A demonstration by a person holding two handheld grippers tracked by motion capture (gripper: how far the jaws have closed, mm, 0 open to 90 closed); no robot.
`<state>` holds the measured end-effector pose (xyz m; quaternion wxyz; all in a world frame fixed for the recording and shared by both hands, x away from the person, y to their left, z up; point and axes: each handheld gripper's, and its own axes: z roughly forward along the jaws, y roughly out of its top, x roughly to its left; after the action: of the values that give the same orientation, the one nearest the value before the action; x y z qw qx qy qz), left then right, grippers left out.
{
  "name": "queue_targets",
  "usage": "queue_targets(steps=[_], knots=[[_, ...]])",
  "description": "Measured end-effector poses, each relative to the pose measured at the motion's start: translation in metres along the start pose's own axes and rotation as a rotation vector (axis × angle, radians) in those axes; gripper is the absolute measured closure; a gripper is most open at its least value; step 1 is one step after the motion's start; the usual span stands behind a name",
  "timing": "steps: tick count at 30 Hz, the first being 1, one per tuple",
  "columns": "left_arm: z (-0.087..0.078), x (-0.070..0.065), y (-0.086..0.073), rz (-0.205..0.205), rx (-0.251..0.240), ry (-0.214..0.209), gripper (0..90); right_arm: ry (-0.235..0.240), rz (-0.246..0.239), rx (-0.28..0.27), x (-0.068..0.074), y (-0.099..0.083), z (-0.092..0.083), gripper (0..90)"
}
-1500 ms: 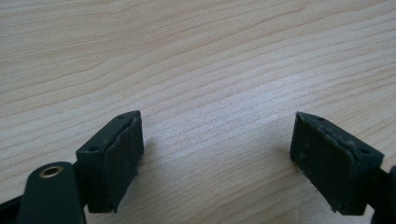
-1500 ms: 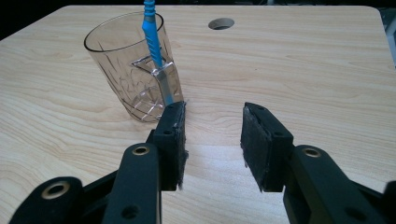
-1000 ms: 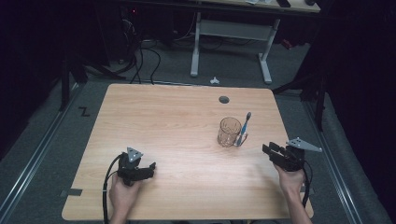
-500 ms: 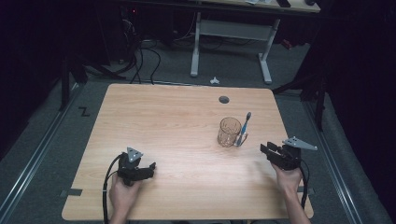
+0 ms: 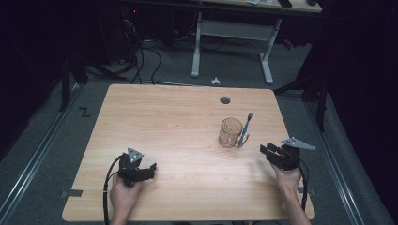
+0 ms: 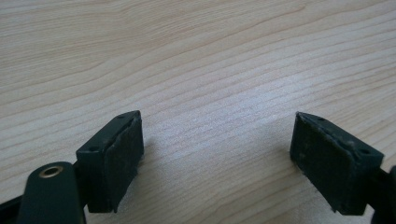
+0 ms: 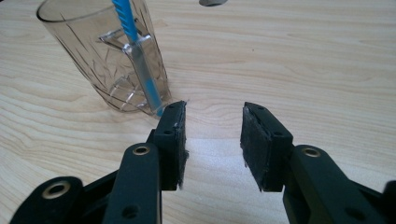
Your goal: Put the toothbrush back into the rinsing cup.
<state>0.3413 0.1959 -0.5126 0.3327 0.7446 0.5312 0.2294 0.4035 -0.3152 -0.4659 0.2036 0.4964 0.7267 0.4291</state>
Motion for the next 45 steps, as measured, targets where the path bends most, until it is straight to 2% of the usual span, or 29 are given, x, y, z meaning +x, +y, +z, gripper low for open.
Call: queue_targets(steps=[9, 25, 33, 45], knots=[[0.0, 0.0, 0.0, 0.0, 0.0, 0.0, 18.0, -0.008, 0.023, 0.013, -0.005, -0.009, 0.003, 60.7], [0.0, 0.0, 0.0, 0.0, 0.0, 0.0, 18.0, -0.017, 0.003, 0.061, -0.003, -0.013, 0.019, 60.8], [0.0, 0.0, 0.0, 0.0, 0.0, 0.0, 18.0, -0.03, 0.008, 0.08, -0.003, -0.016, 0.026, 60.4], [0.0, 0.0, 0.0, 0.0, 0.0, 0.0, 18.0, -0.052, -0.02, 0.115, -0.001, -0.019, 0.035, 59.0]])
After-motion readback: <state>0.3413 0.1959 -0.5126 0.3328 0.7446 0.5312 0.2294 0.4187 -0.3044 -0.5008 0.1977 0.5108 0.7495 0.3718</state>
